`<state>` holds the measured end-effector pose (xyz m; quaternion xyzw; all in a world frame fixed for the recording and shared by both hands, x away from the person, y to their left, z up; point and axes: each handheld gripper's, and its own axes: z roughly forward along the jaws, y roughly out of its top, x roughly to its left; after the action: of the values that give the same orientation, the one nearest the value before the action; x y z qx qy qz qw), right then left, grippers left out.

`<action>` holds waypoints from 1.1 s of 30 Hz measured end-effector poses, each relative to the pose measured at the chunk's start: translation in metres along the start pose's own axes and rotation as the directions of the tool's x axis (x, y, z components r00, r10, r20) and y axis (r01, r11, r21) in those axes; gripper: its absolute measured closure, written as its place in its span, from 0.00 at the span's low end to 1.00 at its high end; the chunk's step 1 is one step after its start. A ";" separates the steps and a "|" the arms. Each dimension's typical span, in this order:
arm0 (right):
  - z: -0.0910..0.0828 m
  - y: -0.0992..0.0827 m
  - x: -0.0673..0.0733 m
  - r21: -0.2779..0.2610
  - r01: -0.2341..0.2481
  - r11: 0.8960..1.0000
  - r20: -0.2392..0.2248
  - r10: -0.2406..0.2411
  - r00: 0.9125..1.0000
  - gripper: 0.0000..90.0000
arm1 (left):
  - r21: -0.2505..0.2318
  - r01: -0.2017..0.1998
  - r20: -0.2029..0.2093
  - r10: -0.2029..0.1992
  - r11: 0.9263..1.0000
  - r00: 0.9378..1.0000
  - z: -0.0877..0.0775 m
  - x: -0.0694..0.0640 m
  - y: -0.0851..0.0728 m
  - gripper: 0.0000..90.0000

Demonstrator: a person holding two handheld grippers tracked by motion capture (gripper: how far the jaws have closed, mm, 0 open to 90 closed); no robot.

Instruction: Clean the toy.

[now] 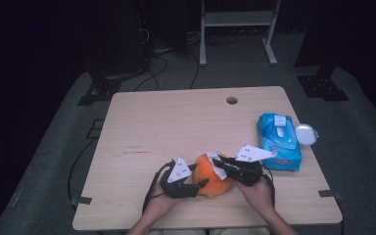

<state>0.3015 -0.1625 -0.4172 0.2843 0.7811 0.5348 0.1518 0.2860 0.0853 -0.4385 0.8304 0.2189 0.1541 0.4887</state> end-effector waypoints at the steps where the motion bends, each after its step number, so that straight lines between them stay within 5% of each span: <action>1: -0.002 -0.004 -0.003 0.000 -0.021 1.000 -0.008 0.021 1.000 0.91 | -0.023 0.057 0.036 -0.057 0.998 0.998 -0.002 0.005 0.003 0.38; 3: -0.004 -0.007 0.000 -0.004 -0.034 0.999 -0.023 0.034 0.999 0.91 | -0.028 0.095 0.041 -0.094 0.995 0.995 -0.002 0.007 0.005 0.23; 4: -0.004 -0.007 0.003 -0.001 -0.037 0.999 -0.051 0.037 0.998 0.91 | -0.024 0.149 0.063 -0.148 0.988 0.987 0.001 0.010 0.005 0.21; 5: -0.004 -0.007 0.003 -0.001 -0.037 0.999 -0.051 0.037 0.998 0.91 | -0.024 0.149 0.063 -0.148 0.988 0.987 0.001 0.010 0.005 0.25; 6: -0.003 -0.006 0.008 0.005 -0.026 1.000 -0.060 0.026 0.998 0.91 | -0.018 0.136 0.055 -0.135 0.990 0.989 0.001 0.009 0.004 0.25; 8: -0.002 0.003 0.015 0.000 0.005 1.000 -0.060 -0.005 0.998 0.90 | -0.007 0.050 0.006 -0.050 0.999 0.999 0.002 0.001 0.005 0.42; 11: 0.004 0.010 0.025 -0.012 0.043 0.999 -0.075 -0.044 0.996 0.91 | 0.007 -0.047 -0.043 0.047 0.999 0.998 0.003 -0.011 0.006 0.46; 13: 0.004 0.011 0.023 -0.009 0.061 0.998 -0.068 -0.061 0.996 0.91 | 0.008 -0.060 -0.047 0.061 0.998 0.997 0.003 -0.013 0.005 0.48; 16: 0.000 0.009 0.012 -0.008 0.034 0.999 -0.037 -0.034 0.999 0.91 | 0.004 -0.045 -0.035 0.045 0.999 0.998 0.001 -0.010 0.001 0.48; 17: -0.005 0.001 -0.006 0.006 -0.004 1.000 0.017 0.004 1.000 0.91 | 0.003 -0.041 -0.023 0.041 0.999 0.999 0.000 -0.009 0.001 0.48; 18: -0.008 -0.004 -0.015 0.009 -0.042 0.999 0.016 0.042 0.999 0.91 | 0.003 -0.041 -0.023 0.041 0.999 0.999 0.000 -0.009 0.001 0.47; 20: -0.010 -0.010 -0.020 0.010 -0.071 0.997 0.019 0.070 0.997 0.91 | -0.022 0.048 0.043 -0.047 0.999 0.998 -0.001 -0.002 0.007 0.36; 21: -0.010 -0.010 -0.020 0.010 -0.071 0.997 0.019 0.070 0.997 0.91 | -0.022 0.048 0.043 -0.047 0.999 0.998 -0.001 -0.002 0.007 0.29; 22: -0.008 -0.009 -0.015 0.015 -0.047 0.999 0.024 0.047 0.999 0.91 | -0.027 0.108 0.054 -0.106 0.994 0.993 0.000 0.004 0.008 0.28; 24: -0.005 -0.006 -0.011 0.014 -0.042 0.999 0.017 0.042 0.999 0.91 | -0.021 0.098 0.044 -0.097 0.995 0.994 0.000 0.004 0.006 0.39; 26: -0.004 0.000 -0.004 -0.002 -0.035 0.999 -0.003 0.035 0.999 0.91 | -0.015 0.002 -0.013 -0.002 1.000 1.000 0.001 -0.005 0.005 0.47; 29: -0.001 0.008 0.017 -0.029 0.025 0.999 -0.061 -0.027 0.998 0.90 | 0.000 -0.092 -0.044 0.092 0.996 0.995 0.002 -0.016 0.007 0.50; 33: -0.001 0.011 0.019 -0.026 0.042 0.999 -0.070 -0.044 0.997 0.91 | 0.000 -0.094 -0.042 0.094 0.996 0.995 0.000 -0.015 0.005 0.51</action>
<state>0.2894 -0.1489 -0.4050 0.2463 0.7852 0.5509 0.1390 0.2742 0.0754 -0.4349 0.8359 0.1896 0.1943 0.4771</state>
